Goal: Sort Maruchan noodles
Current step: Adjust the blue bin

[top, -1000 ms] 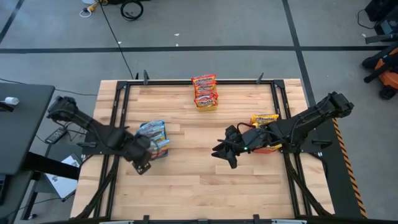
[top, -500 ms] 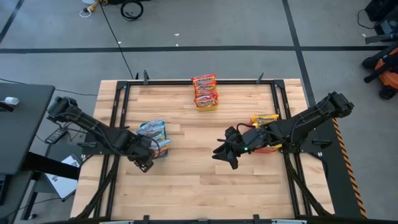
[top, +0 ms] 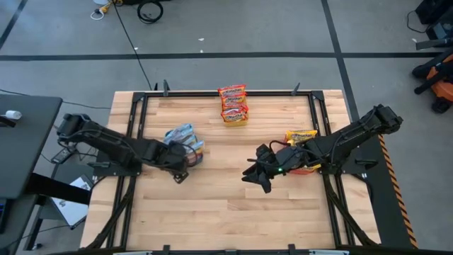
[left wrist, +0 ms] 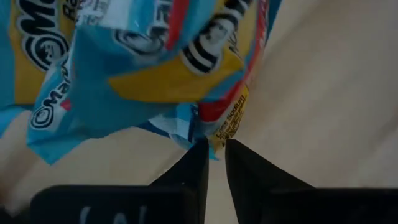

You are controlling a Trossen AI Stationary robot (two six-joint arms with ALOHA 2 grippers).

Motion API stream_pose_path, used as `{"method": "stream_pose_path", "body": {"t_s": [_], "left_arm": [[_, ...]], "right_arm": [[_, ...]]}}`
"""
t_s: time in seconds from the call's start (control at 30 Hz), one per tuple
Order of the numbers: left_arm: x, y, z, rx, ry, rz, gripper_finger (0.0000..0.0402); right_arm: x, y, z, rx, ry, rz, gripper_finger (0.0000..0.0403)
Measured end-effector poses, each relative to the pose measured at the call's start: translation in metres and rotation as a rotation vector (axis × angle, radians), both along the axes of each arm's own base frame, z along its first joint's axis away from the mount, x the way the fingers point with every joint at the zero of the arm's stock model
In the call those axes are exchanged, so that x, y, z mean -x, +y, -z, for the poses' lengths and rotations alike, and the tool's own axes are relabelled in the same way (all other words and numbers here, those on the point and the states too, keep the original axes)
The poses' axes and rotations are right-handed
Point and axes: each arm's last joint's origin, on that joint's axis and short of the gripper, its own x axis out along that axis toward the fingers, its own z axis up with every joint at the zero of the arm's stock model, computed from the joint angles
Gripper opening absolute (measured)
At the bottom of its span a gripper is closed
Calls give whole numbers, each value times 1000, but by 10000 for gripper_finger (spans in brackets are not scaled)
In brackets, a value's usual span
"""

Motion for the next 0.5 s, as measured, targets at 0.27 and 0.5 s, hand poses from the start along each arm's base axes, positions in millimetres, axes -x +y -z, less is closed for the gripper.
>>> {"method": "stream_pose_path", "body": {"t_s": [0.27,0.5], "left_arm": [[-26,21,21,-106,17,9,59],[-36,36,27,-116,10,-17,59]], "right_arm": [[0,1,0,-10,-1,1,160],[0,1,0,-25,3,2,160]]}}
